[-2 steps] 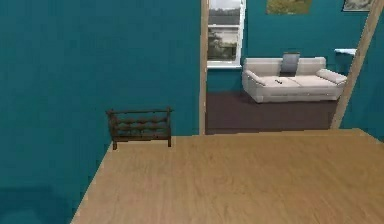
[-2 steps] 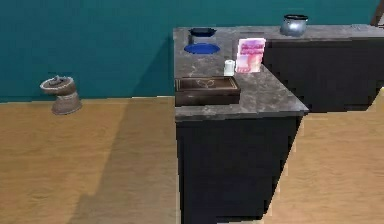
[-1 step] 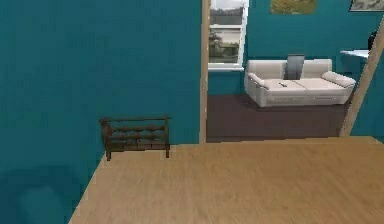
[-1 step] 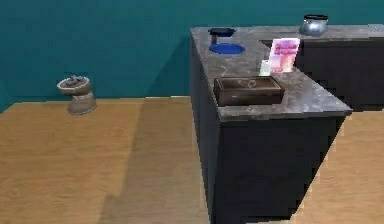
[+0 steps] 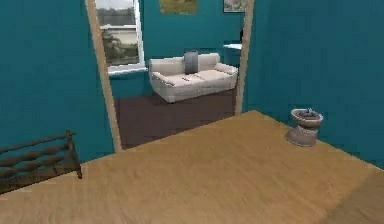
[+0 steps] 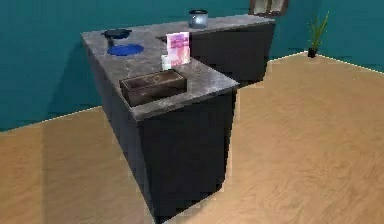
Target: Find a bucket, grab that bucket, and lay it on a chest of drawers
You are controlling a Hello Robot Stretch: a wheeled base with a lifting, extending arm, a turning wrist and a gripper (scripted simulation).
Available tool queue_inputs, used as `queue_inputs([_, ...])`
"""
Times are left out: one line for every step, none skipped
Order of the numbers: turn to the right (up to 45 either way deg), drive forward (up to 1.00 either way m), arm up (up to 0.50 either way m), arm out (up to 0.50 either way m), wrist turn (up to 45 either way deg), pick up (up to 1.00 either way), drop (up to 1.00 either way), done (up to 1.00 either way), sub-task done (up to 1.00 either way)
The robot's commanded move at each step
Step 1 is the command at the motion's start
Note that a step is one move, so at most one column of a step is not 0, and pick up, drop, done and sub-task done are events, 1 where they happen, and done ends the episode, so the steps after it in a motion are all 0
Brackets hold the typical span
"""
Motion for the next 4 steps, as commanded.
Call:
queue_inputs([0.0, 1.0, 0.0, 0.0, 0.0, 0.0, 0.0, 0.0, 0.0])
queue_inputs([3.0, 0.0, 0.0, 0.0, 0.0, 0.0, 0.0, 0.0, 0.0])
queue_inputs([0.0, 1.0, 0.0, 0.0, 0.0, 0.0, 0.0, 0.0, 0.0])
queue_inputs([0.0, 0.15, 0.0, 0.0, 0.0, 0.0, 0.0, 0.0, 0.0])
